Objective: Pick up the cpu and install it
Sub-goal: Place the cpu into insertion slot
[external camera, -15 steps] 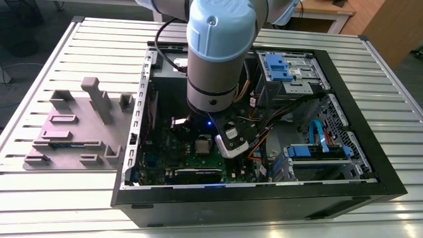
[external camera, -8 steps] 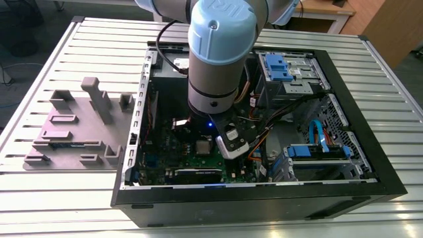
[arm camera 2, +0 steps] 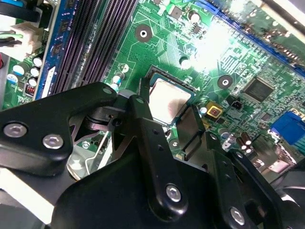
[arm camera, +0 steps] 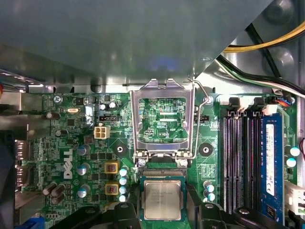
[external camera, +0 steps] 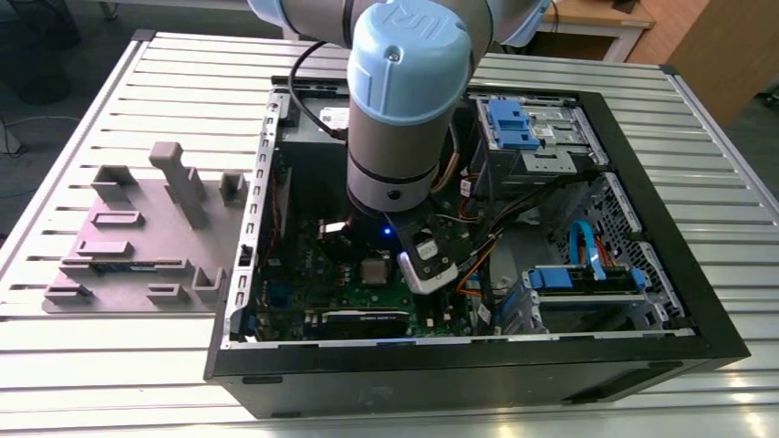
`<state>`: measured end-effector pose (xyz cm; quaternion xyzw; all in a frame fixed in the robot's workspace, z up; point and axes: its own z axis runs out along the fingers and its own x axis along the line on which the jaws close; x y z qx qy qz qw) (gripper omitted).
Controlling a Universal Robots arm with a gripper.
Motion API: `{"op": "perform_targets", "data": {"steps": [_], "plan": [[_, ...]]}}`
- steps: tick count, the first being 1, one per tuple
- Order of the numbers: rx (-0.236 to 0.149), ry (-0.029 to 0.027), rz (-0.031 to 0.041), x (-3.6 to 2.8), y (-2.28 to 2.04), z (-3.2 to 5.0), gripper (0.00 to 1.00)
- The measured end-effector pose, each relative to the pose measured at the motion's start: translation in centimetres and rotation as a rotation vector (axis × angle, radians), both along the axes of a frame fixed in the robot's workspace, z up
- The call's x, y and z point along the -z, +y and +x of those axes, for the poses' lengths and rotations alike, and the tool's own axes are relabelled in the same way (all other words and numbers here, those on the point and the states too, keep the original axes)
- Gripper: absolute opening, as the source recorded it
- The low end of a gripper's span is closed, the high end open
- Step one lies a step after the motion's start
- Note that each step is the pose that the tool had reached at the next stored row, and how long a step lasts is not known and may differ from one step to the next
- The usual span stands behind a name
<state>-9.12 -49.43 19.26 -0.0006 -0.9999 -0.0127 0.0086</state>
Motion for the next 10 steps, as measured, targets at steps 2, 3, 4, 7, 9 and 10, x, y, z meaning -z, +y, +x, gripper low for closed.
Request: {"op": "perform_targets", "data": {"steps": [2,3,4,7,9,10], "plan": [[0.000,-0.0001,0.0007,0.16,0.00,0.00,0.47],[0.000,-0.0001,0.0010,0.25,0.00,0.00,0.47],[0.000,0.0002,0.0006,0.29,0.00,-0.01,0.47],[0.000,0.0002,0.0010,0.33,0.00,-0.01,0.47],[0.000,0.0000,0.0013,0.35,0.00,0.00,0.47],[0.000,0.0000,0.0014,0.35,0.00,0.00,0.47]]}}
